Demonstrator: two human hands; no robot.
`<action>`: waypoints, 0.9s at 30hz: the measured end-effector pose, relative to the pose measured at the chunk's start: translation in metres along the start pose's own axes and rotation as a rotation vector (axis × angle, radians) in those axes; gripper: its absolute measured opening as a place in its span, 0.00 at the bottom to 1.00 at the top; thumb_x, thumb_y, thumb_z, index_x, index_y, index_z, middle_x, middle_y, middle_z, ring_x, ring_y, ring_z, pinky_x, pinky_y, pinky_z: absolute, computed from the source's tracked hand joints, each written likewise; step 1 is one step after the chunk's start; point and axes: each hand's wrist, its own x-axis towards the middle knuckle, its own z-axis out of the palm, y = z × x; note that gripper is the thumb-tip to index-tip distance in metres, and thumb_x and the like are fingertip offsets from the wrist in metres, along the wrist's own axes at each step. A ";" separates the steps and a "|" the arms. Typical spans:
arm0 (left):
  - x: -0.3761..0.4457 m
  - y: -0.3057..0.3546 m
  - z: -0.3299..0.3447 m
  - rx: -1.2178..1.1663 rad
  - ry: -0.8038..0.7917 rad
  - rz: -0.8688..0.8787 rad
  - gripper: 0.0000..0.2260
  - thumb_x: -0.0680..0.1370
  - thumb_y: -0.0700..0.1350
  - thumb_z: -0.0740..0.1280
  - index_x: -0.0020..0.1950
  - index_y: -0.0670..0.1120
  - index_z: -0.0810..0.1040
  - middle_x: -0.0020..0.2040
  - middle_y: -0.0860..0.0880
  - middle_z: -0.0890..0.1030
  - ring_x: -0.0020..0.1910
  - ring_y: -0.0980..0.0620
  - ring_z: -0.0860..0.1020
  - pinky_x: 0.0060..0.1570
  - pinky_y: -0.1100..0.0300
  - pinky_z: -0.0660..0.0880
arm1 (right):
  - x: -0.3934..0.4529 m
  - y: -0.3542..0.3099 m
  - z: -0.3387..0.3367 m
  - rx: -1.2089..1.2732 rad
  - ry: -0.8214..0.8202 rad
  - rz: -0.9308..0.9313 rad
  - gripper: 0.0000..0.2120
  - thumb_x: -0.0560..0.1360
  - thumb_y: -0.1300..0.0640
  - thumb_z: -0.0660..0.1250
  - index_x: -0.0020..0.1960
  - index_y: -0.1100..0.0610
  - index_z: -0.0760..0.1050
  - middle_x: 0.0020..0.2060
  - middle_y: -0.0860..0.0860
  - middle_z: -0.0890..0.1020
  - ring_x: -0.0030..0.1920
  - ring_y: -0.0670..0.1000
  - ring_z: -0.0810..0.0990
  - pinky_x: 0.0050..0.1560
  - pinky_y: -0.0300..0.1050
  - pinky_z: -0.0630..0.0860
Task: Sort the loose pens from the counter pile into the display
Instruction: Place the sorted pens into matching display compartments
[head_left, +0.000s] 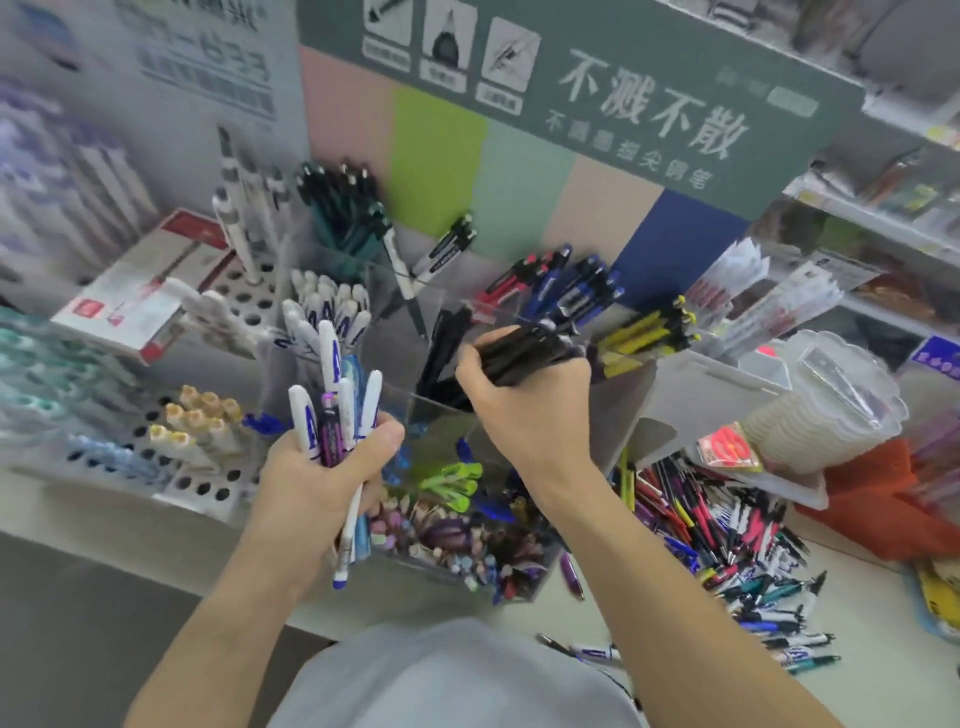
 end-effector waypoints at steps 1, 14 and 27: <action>0.003 0.000 -0.001 0.000 -0.010 0.000 0.05 0.69 0.48 0.73 0.39 0.47 0.81 0.27 0.48 0.65 0.25 0.50 0.61 0.27 0.57 0.60 | -0.001 0.002 0.004 -0.054 -0.001 0.008 0.12 0.74 0.53 0.71 0.35 0.59 0.79 0.30 0.52 0.81 0.34 0.50 0.81 0.38 0.53 0.78; 0.027 0.003 -0.003 0.054 -0.090 -0.027 0.06 0.74 0.45 0.75 0.37 0.52 0.82 0.26 0.49 0.69 0.24 0.51 0.66 0.29 0.58 0.67 | -0.023 -0.006 -0.004 -0.072 0.205 -0.070 0.29 0.68 0.49 0.82 0.62 0.55 0.74 0.49 0.50 0.76 0.34 0.49 0.74 0.37 0.40 0.74; 0.007 0.012 0.000 -0.348 -0.446 -0.361 0.24 0.64 0.52 0.82 0.50 0.41 0.76 0.34 0.46 0.72 0.27 0.50 0.69 0.30 0.57 0.74 | -0.008 -0.019 -0.009 0.048 0.102 -0.155 0.13 0.75 0.57 0.75 0.59 0.58 0.81 0.50 0.50 0.78 0.44 0.46 0.83 0.45 0.39 0.81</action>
